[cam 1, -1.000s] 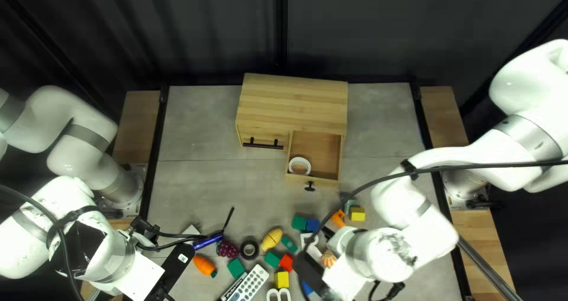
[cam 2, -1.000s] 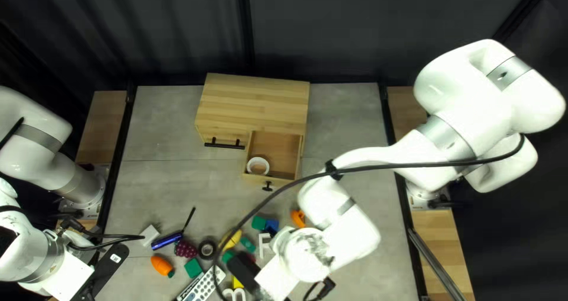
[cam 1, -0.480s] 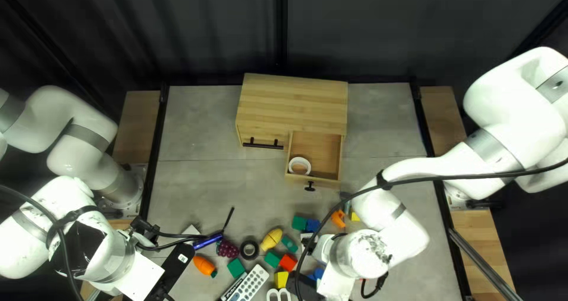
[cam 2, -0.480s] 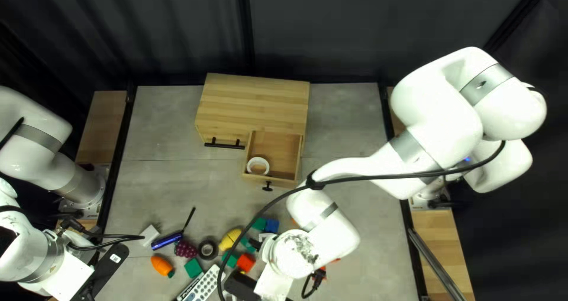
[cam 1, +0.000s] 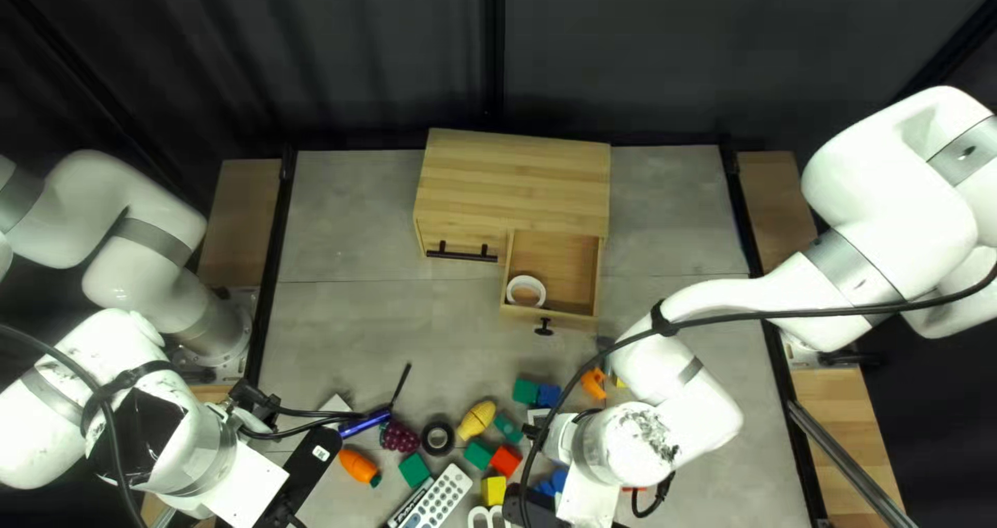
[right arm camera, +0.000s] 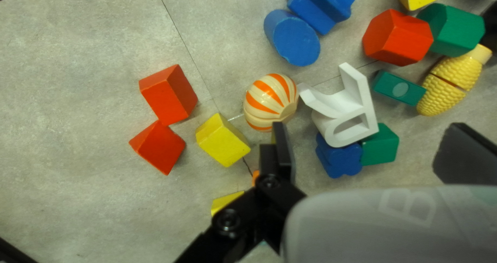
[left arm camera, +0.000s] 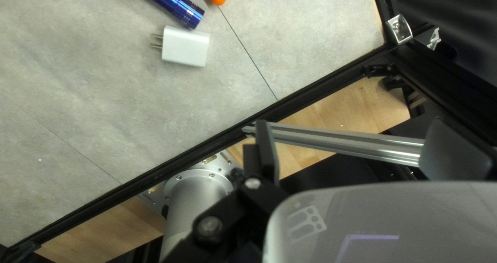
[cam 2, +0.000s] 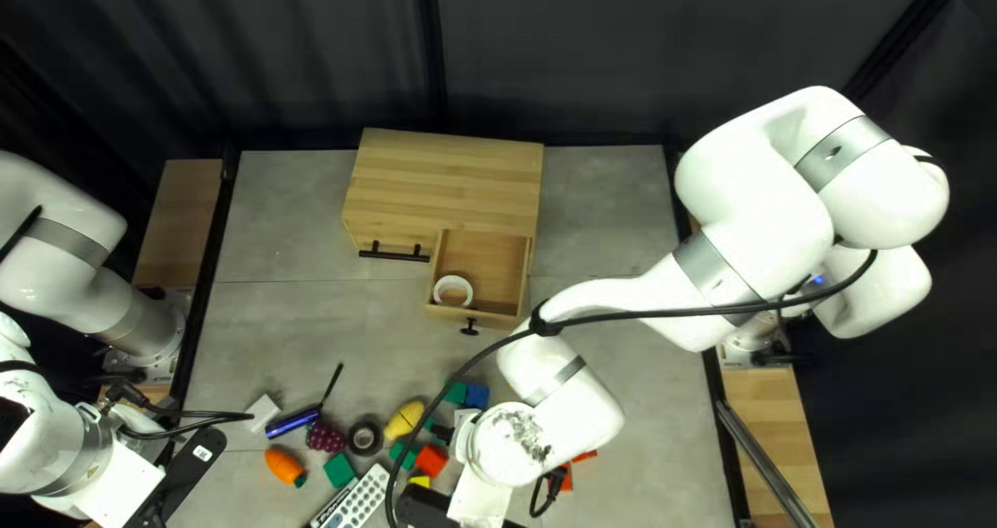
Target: Open drawers and place objects into drawer and close
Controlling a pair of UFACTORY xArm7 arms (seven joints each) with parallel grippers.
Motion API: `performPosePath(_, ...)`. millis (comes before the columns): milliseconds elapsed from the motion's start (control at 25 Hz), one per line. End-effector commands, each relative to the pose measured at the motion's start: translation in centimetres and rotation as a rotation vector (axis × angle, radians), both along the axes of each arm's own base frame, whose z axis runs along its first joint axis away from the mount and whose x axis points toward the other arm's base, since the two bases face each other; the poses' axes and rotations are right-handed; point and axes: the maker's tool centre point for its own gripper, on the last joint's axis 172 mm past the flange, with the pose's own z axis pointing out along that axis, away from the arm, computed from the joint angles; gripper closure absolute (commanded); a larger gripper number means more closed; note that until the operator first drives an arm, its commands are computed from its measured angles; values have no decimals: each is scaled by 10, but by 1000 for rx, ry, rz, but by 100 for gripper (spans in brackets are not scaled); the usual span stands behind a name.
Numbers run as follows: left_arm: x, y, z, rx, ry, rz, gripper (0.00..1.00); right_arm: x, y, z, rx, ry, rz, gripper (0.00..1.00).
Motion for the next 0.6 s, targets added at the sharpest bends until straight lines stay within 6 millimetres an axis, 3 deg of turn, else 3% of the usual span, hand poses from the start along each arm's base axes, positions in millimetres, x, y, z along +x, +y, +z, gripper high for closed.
performPosePath(40,0,0,0,0,0,0,0,0,0,1,0,1,-4,0)
performPosePath(400,0,0,0,0,0,0,0,0,0,1,0,1,-4,0)
performPosePath(600,0,0,0,0,0,0,0,-3,1,11,-63,-30,30,0)
